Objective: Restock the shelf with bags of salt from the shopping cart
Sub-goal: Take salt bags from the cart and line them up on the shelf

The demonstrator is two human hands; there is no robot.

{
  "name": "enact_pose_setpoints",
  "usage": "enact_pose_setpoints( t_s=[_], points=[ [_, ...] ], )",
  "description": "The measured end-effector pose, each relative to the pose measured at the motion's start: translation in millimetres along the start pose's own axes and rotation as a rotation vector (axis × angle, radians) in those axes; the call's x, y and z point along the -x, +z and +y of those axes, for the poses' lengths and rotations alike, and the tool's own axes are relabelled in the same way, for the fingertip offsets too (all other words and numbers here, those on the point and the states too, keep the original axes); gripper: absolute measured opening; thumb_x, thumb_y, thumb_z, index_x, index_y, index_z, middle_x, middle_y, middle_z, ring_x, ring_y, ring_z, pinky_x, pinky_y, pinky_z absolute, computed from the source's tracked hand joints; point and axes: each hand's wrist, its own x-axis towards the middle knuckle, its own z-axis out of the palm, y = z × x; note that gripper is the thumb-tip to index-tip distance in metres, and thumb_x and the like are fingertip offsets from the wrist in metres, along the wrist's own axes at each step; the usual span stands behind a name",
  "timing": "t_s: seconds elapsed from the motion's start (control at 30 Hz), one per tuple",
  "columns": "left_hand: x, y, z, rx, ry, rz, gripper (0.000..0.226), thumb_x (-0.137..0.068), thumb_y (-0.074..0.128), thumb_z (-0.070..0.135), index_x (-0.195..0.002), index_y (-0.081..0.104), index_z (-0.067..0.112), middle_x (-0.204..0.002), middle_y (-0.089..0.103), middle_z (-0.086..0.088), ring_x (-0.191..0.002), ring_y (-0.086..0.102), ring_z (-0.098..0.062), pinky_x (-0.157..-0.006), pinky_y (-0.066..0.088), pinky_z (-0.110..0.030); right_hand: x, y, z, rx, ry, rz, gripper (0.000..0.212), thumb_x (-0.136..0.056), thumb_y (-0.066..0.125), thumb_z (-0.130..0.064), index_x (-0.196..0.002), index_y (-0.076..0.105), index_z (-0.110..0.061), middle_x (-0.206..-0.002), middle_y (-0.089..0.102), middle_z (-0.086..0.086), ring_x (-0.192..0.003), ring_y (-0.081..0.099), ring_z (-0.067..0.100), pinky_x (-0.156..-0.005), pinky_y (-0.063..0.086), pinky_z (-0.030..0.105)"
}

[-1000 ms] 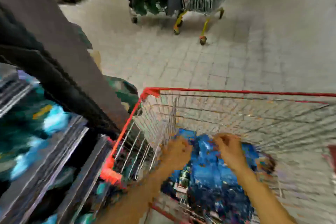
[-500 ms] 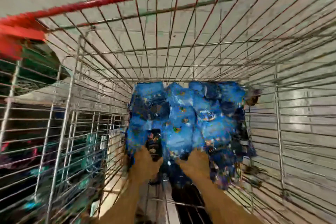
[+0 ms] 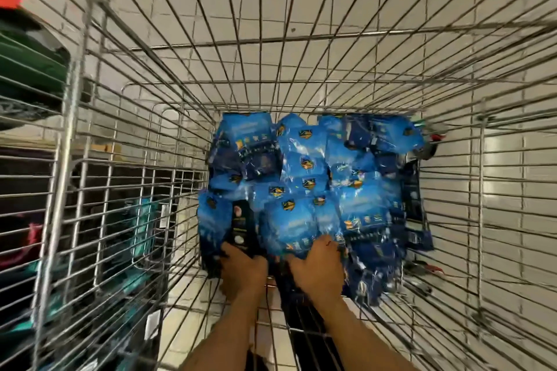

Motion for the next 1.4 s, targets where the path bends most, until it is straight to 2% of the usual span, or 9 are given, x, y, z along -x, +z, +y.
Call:
enact_pose_setpoints(
  t_s=[0.2, 0.3, 0.53, 0.67, 0.8, 0.9, 0.97, 1.1, 1.4],
  points=[
    [38, -56, 31, 0.507, -0.080, -0.319, 0.031, -0.090, 0.050, -0.002, -0.121, 0.055, -0.007, -0.114, 0.059, -0.033, -0.103, 0.060, -0.044, -0.085, 0.051, -0.045, 32, -73, 2, -0.621, -0.007, -0.279, 0.031, -0.092, 0.067, -0.016, -0.119, 0.052, -0.023, -0.127, 0.054, 0.002, -0.109, 0.054, 0.018, -0.093, 0.043, 0.035],
    [80, -112, 44, 0.642, -0.080, -0.410, 0.031, -0.089, 0.045, -0.005, -0.059, 0.043, 0.001, -0.066, 0.046, -0.019, -0.056, 0.046, -0.026, -0.050, 0.036, -0.026, 68, -125, -15, -0.718, -0.016, -0.380, 0.042, -0.094, 0.061, -0.004, -0.133, 0.050, -0.015, -0.107, 0.040, -0.008, -0.108, 0.055, 0.009, -0.083, 0.045, 0.035],
    [211, -265, 24, 0.976, 0.244, -0.539, 0.033, -0.045, 0.090, 0.018, -0.074, 0.075, 0.016, -0.067, 0.074, 0.002, -0.062, 0.071, -0.011, -0.052, 0.053, -0.021, 184, -219, -69, -0.955, -0.126, -0.417, 0.084, -0.046, 0.088, -0.020, -0.121, 0.053, -0.032, -0.113, 0.061, -0.009, -0.088, 0.065, 0.013, -0.056, 0.053, 0.031],
    [281, -358, -36, 1.115, 0.436, -0.379, 0.049, -0.031, 0.091, 0.027, -0.078, 0.080, 0.020, -0.086, 0.077, -0.009, -0.076, 0.074, -0.025, -0.070, 0.061, -0.040, 270, -246, -121, -1.072, -0.302, -0.432, 0.058, -0.081, 0.073, -0.021, -0.135, 0.051, -0.018, -0.123, 0.064, 0.006, -0.092, 0.070, 0.029, -0.052, 0.054, 0.028],
    [342, -443, -119, 1.265, 0.644, -0.175, 0.043, -0.047, 0.086, 0.027, -0.088, 0.080, 0.023, -0.099, 0.076, -0.011, -0.084, 0.074, -0.027, -0.074, 0.060, -0.041, 380, -251, -181, -1.203, -0.471, -1.141, 0.081, -0.087, 0.065, -0.054, -0.142, 0.044, 0.001, -0.137, 0.053, 0.030, -0.121, 0.057, 0.045, -0.090, 0.051, 0.058],
    [389, -499, -187, 1.351, 0.802, 0.028, 0.037, -0.054, 0.083, 0.018, -0.091, 0.079, 0.018, -0.100, 0.075, -0.014, -0.082, 0.073, -0.025, -0.072, 0.061, -0.039, 468, -227, -222, -1.085, -0.640, -1.246, 0.087, -0.102, -0.014, -0.036, -0.130, 0.049, 0.017, -0.119, 0.057, 0.043, -0.113, 0.060, 0.049, -0.090, 0.053, 0.053],
    [424, -529, -236, 1.369, 0.868, 0.193, 0.037, -0.055, 0.082, 0.015, -0.092, 0.079, 0.018, -0.100, 0.075, -0.014, -0.082, 0.073, -0.024, -0.072, 0.061, -0.037, 514, -214, -242, -1.021, -0.822, -1.248, 0.060, -0.053, 0.070, -0.031, -0.103, 0.073, 0.002, -0.091, 0.073, 0.028, -0.076, 0.074, 0.035, -0.060, 0.061, 0.039],
    [486, -576, -328, 1.411, 0.933, 0.493, 0.036, -0.059, 0.084, 0.008, -0.094, 0.078, 0.015, -0.099, 0.076, -0.011, -0.082, 0.073, -0.021, -0.067, 0.059, -0.032, 620, -187, -280, -0.722, -1.133, -1.012, 0.029, -0.098, 0.048, -0.009, -0.098, 0.073, 0.005, -0.080, 0.068, 0.023, -0.061, 0.065, 0.028, -0.059, 0.055, 0.030],
    [598, -680, -531, 1.390, 0.867, 1.110, 0.028, -0.067, 0.076, 0.015, -0.094, 0.076, 0.016, -0.094, 0.077, 0.001, -0.079, 0.074, -0.011, -0.065, 0.059, -0.027, 888, -129, -343, -0.264, -1.400, -1.390, 0.031, -0.059, 0.082, -0.038, -0.076, 0.072, -0.013, -0.068, 0.068, 0.011, -0.050, 0.066, 0.026, -0.049, 0.057, 0.043]
  ],
)
